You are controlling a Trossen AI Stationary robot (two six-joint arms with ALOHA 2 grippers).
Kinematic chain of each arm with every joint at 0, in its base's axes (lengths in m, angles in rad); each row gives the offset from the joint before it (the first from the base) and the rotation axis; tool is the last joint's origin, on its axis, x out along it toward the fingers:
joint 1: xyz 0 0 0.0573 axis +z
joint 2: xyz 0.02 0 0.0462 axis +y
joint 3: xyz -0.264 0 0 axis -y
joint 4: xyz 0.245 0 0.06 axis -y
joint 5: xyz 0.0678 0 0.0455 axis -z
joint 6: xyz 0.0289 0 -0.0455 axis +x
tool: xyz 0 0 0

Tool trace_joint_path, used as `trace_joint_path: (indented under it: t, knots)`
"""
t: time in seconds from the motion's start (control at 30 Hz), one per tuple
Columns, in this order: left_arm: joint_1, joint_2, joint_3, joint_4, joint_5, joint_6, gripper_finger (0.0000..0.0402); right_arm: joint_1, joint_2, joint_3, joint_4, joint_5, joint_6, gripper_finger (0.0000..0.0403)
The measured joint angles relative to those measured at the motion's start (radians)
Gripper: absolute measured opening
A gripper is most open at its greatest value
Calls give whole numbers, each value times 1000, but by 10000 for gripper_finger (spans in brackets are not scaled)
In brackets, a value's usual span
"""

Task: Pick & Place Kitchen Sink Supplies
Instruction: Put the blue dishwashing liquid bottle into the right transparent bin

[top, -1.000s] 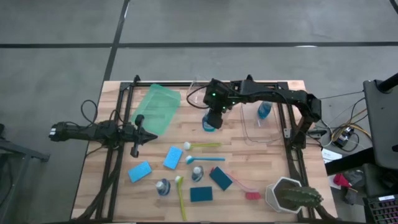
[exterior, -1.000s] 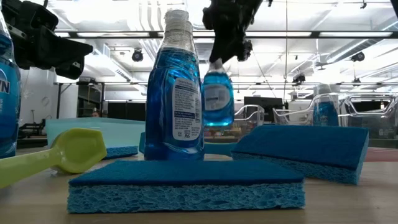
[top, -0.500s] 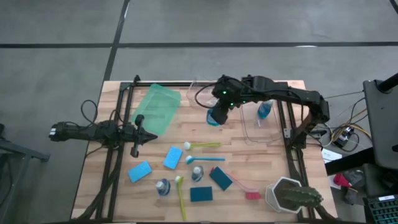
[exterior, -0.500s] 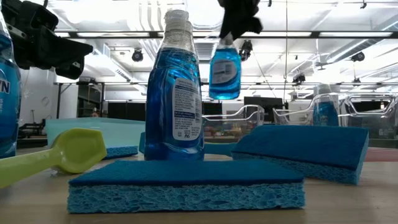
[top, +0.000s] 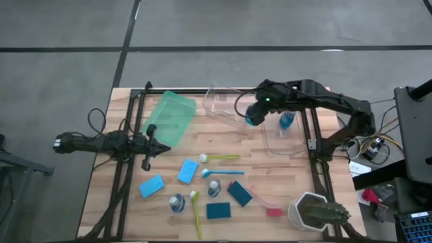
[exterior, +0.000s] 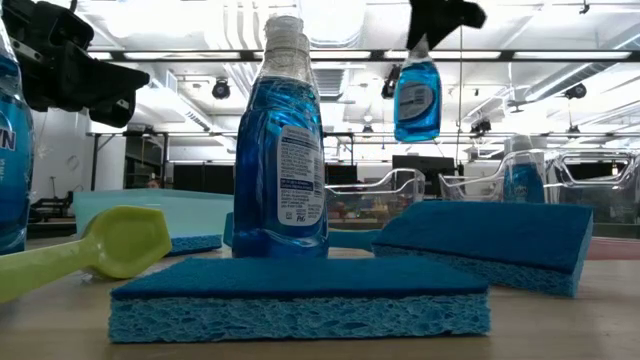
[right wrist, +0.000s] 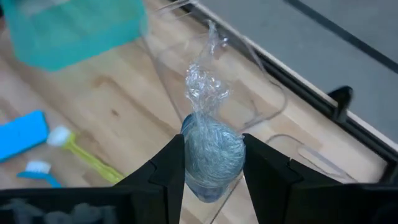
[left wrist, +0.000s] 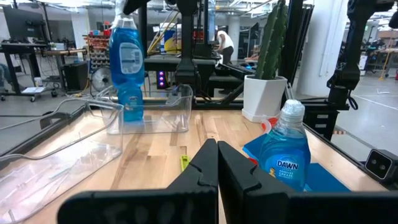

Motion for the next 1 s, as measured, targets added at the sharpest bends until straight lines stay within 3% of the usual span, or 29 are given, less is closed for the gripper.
trace_joint_path:
  t: [0.57,1.0]
  knots:
    - [0,0,0,0,0,0,0,-7,-245,-324,-23,108,331,136]
    - [0,0,0,0,0,0,0,-86,-217,-477,-17,168,441,135]
